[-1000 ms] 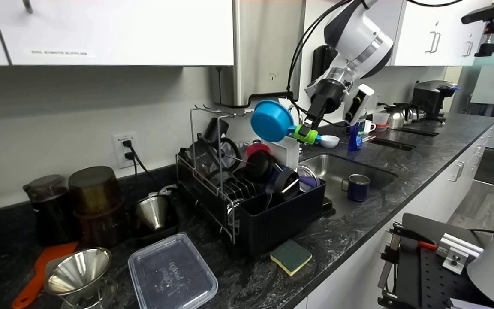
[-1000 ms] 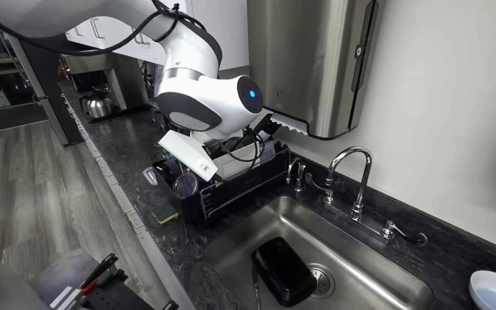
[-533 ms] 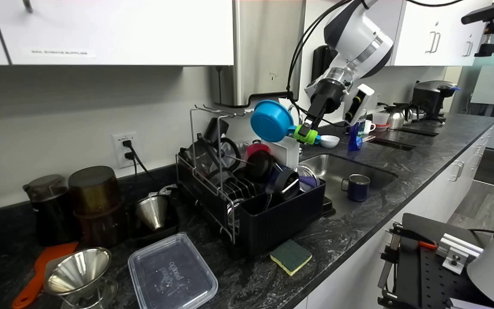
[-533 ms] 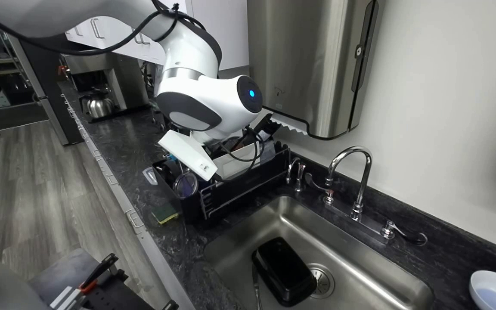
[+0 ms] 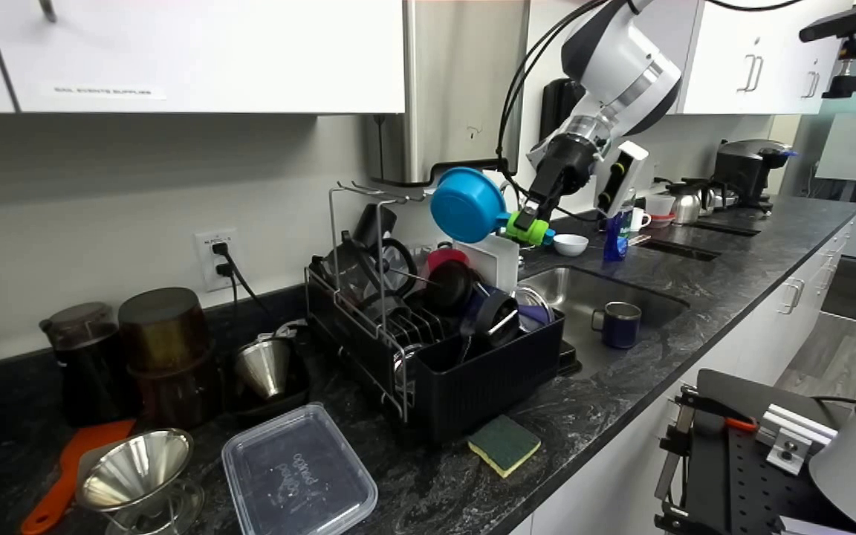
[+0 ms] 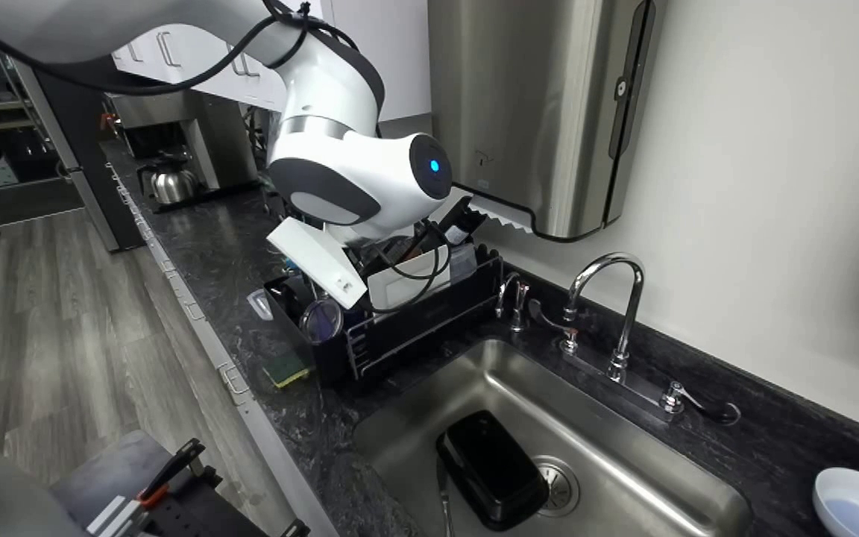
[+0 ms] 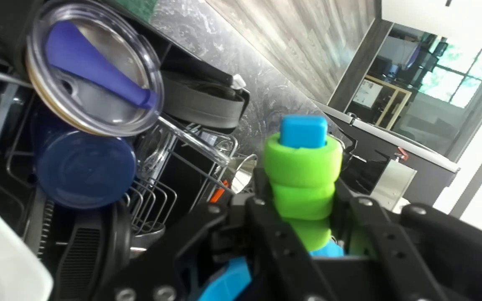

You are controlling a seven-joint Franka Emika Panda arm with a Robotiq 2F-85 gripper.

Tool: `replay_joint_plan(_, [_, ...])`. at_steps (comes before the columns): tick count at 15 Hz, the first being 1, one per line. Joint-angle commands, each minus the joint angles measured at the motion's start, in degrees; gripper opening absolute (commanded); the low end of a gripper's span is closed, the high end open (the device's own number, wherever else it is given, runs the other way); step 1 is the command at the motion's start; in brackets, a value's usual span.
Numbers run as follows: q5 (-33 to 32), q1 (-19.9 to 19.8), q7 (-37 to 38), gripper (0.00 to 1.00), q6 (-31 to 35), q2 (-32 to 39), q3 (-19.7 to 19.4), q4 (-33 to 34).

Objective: Put the blue pan on the the dish dryer

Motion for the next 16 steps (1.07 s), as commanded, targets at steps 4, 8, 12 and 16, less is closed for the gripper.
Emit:
replay_joint_plan(4, [9.6,-1.3,9.0,0.08,-7.3,-2.2,3.1,0.4])
replay_joint_plan(8, [13.5,-1.7,18.8,0.08,-6.2,-2.9,4.0,0.7])
replay_joint_plan(12, [15.0,-2.4,27.1,0.08,-5.8,-2.6,3.9,1.2])
replay_joint_plan(16, [15.5,-2.9,33.7,0.08,-6.6,-1.7,3.8,1.6])
